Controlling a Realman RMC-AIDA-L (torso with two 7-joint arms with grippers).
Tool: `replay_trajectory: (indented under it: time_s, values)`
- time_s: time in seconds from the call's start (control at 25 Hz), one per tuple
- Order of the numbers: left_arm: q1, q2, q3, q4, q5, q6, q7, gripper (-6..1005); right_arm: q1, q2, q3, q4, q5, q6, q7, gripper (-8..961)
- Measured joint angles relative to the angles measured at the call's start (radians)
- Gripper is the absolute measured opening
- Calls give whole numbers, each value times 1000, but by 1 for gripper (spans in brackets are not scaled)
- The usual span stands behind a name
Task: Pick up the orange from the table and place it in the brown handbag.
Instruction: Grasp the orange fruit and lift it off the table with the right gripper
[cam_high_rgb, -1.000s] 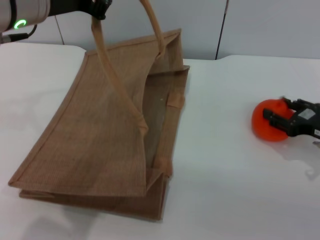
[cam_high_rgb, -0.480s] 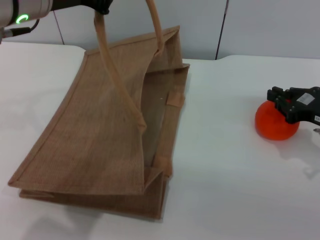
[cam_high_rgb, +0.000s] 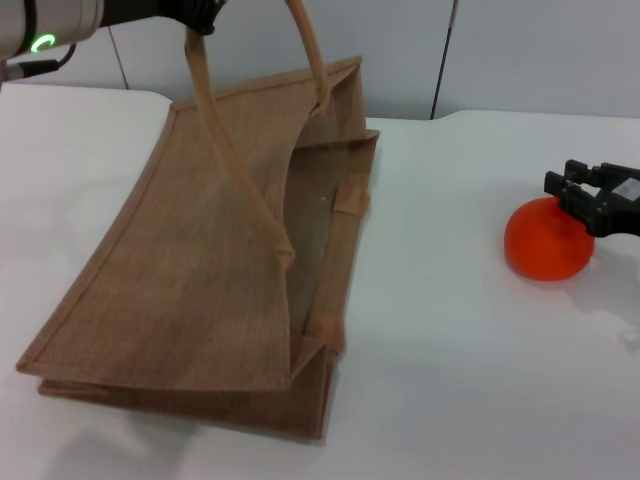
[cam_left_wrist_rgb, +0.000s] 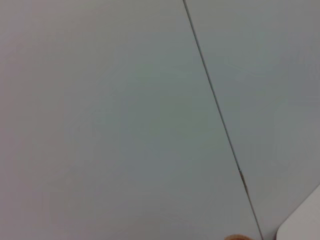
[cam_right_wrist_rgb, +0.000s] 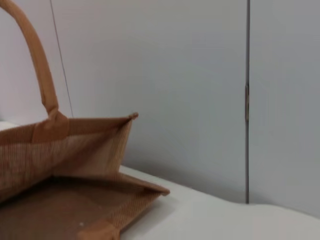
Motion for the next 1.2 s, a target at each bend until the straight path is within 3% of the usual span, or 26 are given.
replay_trajectory:
  time_s: [0.12, 0.56, 0.88, 1.2]
  values:
    - [1, 0, 0, -1, 5, -2, 1, 134, 5, -1, 7, 4, -54, 0, 48, 323]
    - [6, 0, 0, -3, 25, -8, 0, 134, 23, -6, 17, 29, -135, 10, 122, 517]
    - [6, 0, 0, -3, 26, -8, 1, 134, 33, -14, 86, 41, -253, 12, 177, 890]
    - [3, 0, 0, -9, 28, -8, 1, 134, 65, -4, 91, 16, -316, 40, 215, 885]
